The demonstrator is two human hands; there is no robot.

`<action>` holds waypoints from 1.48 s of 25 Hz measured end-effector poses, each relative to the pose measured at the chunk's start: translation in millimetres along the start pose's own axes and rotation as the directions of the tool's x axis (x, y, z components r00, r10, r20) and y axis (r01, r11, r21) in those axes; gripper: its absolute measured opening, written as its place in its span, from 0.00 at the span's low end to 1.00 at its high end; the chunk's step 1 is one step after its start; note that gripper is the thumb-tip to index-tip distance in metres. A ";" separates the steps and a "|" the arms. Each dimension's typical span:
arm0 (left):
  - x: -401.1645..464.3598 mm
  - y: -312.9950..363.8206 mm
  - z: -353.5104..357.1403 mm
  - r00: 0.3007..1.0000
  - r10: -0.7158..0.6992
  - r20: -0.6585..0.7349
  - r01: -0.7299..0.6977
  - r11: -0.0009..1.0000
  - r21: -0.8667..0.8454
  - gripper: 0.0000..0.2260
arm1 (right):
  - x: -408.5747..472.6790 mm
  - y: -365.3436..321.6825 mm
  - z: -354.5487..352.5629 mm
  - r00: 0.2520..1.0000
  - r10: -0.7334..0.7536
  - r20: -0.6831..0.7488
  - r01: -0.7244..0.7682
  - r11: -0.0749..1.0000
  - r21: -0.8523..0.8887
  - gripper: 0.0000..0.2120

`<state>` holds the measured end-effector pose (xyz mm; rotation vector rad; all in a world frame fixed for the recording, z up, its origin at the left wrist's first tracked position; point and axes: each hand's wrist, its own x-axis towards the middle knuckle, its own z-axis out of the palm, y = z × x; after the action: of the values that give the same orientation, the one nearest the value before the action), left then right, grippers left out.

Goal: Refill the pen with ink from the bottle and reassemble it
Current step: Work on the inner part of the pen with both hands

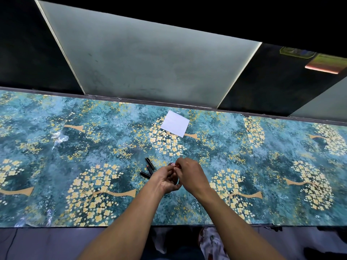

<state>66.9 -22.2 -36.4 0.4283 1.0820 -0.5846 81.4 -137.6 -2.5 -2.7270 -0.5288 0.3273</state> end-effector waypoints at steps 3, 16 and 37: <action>0.5 0.3 -1.0 1.000 -0.005 -0.001 0.005 1.000 0.009 0.12 | 0.4 0.2 0.6 1.000 0.009 -0.002 -0.009 1.000 -0.009 0.08; -1.5 2.5 0.1 1.000 -0.015 -0.026 0.015 1.000 0.004 0.13 | 1.7 -0.9 1.3 0.999 -0.016 -0.034 0.011 0.989 -0.146 0.16; -0.4 1.8 -1.1 1.000 -0.009 -0.013 0.009 1.000 0.006 0.13 | 4.2 0.9 3.4 0.999 -0.034 -0.024 0.030 0.991 -0.131 0.15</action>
<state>67.2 -20.0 -36.4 0.4337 1.0956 -0.5943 84.6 -135.8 -6.6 -2.8410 -0.6061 0.2567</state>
